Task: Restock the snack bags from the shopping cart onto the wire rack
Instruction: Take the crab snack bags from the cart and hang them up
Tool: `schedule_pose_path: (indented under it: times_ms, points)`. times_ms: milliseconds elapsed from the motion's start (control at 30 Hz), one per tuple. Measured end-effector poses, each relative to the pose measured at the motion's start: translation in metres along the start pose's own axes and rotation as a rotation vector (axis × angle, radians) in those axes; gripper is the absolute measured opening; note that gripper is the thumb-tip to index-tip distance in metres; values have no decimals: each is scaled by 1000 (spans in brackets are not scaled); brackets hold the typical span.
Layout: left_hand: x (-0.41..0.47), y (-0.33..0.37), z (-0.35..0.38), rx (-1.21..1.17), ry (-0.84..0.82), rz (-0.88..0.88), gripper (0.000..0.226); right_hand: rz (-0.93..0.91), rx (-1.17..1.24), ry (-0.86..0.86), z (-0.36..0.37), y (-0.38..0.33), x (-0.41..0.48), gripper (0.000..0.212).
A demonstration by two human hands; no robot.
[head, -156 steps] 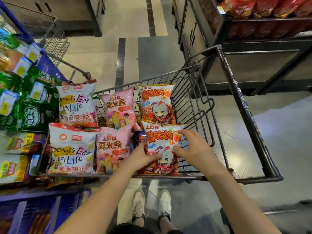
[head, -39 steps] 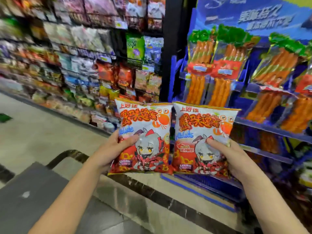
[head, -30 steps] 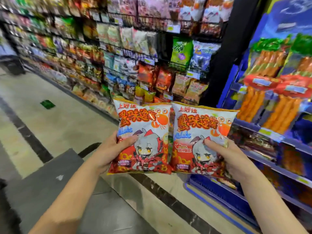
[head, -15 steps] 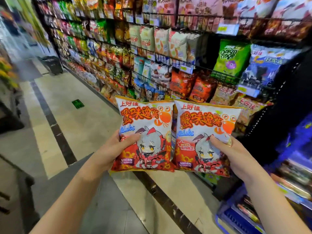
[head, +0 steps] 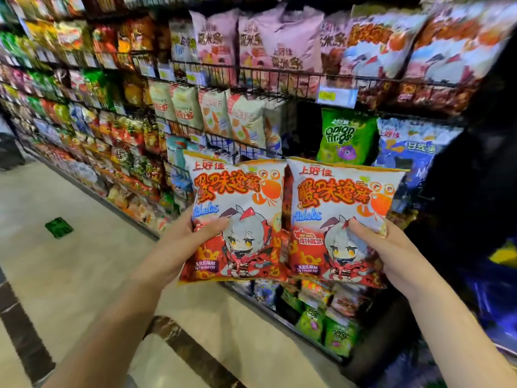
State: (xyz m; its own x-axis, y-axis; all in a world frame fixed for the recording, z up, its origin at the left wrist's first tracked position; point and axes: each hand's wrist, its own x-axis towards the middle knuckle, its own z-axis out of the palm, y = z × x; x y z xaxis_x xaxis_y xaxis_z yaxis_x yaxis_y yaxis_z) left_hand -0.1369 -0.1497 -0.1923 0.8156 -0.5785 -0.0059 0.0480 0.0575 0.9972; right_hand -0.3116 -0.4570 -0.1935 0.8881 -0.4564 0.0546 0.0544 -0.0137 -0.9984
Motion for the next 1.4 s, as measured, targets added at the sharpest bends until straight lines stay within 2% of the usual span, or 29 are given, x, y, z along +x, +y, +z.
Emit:
schedule_pose_path:
  times_ms: [100, 167, 267, 500, 600, 667, 800, 900, 967, 1033, 1133, 1233, 1400]
  points:
    - [55, 3, 1, 11, -54, 12, 80, -42, -14, 92, -8, -10, 18, 38]
    - [92, 8, 2, 32, -121, 17, 89, -58, -29, 161, -12, -15, 30, 34]
    - [145, 18, 7, 37, -225, 14, 87, -75, -42, 244, -16, -22, 48, 37]
    - [251, 66, 21, 26, -390, 78, 67, -157, -55, 433, -10, -61, 88, 37]
    - [290, 87, 31, -4, -490, 104, 99, -172, -64, 532, -9, -81, 101, 39]
    - [310, 98, 40, -27, -532, 128, 102, -206, -53, 586, -13, -93, 107, 41]
    - [331, 120, 63, -87, -588, 166, 72, -252, -74, 630, -26, -117, 112, 57]
    - [335, 133, 76, -115, -609, 170, 93, -282, -77, 649, -34, -133, 116, 45]
    - [337, 139, 82, -128, -600, 190, 79, -302, -78, 644, -39, -139, 117, 40]
    - [339, 142, 88, -142, -600, 209, 70, -306, -90, 629, -46, -144, 119, 44]
    - [336, 150, 97, -112, -610, 252, 83, -306, -103, 623, -57, -151, 119, 44]
    - [337, 158, 102, -91, -592, 286, 80, -298, -112, 611, -69, -160, 122, 43]
    - [333, 169, 109, -103, -570, 310, 91, -311, -160, 560, -86, -171, 135, 44]
